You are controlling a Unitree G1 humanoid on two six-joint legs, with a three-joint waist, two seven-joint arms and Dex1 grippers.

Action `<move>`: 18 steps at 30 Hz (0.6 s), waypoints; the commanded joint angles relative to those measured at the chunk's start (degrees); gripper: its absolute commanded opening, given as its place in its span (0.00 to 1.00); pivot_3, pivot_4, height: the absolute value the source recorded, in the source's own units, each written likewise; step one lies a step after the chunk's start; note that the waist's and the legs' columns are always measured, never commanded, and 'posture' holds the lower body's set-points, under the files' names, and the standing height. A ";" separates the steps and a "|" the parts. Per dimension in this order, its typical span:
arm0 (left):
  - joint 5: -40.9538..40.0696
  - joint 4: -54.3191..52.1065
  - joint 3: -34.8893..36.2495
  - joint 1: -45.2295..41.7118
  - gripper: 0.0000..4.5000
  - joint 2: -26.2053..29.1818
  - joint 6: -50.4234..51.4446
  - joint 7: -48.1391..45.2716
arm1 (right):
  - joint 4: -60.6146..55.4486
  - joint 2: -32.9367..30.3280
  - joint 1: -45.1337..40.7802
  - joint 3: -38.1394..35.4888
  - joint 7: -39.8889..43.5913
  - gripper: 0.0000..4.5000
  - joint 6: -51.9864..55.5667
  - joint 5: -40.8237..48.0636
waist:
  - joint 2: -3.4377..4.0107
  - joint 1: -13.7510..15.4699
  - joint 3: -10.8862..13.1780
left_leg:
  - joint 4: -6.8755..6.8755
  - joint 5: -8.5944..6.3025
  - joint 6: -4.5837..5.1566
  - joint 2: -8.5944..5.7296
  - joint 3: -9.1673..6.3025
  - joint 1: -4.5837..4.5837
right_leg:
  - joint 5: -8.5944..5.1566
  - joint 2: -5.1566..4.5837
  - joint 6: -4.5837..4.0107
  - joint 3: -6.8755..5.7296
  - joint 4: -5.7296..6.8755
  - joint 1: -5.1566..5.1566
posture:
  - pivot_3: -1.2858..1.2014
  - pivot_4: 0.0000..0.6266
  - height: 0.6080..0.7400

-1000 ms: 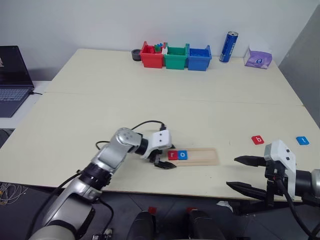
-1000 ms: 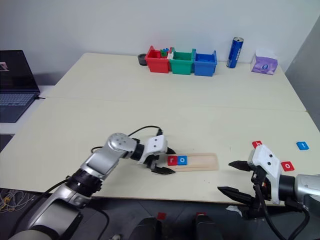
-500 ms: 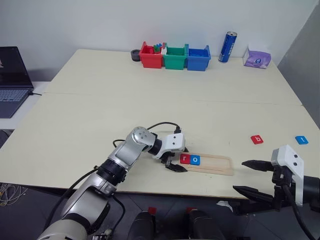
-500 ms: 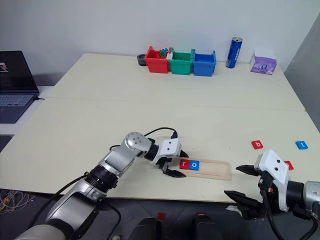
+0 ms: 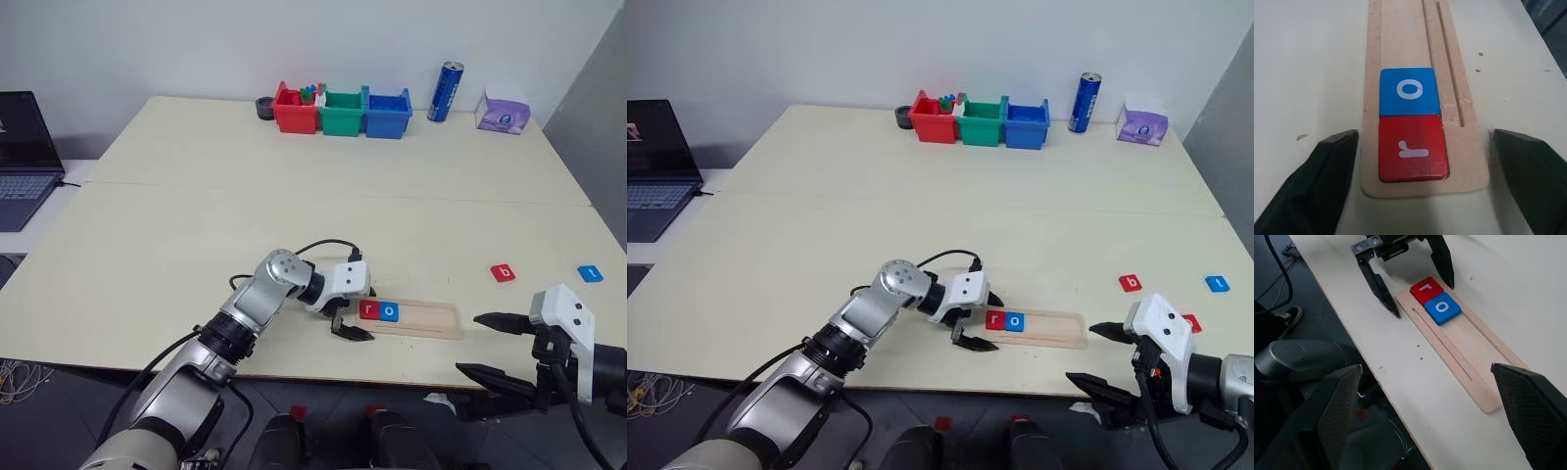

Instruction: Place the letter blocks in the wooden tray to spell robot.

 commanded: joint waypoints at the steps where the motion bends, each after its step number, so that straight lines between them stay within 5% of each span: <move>1: 0.16 -0.32 0.27 -0.94 0.99 -0.17 -1.17 -0.04 | -1.32 0.12 -0.87 -0.14 0.43 1.00 -0.80 -0.19 | 0.00 0.00 0.00 | 0.00 0.00 0.00 0.00 0.00 0.00 | 0.00 0.00 0.00 0.00 0.00 0.00 | 0.52 0.24 1.00; 18: -3.28 -7.26 5.86 3.09 0.99 2.60 1.15 2.97 | 2.34 3.13 -4.24 -0.27 -1.32 1.00 -4.27 -5.72 | -0.01 -0.07 0.01 | 0.00 0.00 0.00 0.06 -0.02 -0.01 | 0.00 0.02 0.00 0.01 0.02 -0.02 | 0.52 0.24 1.00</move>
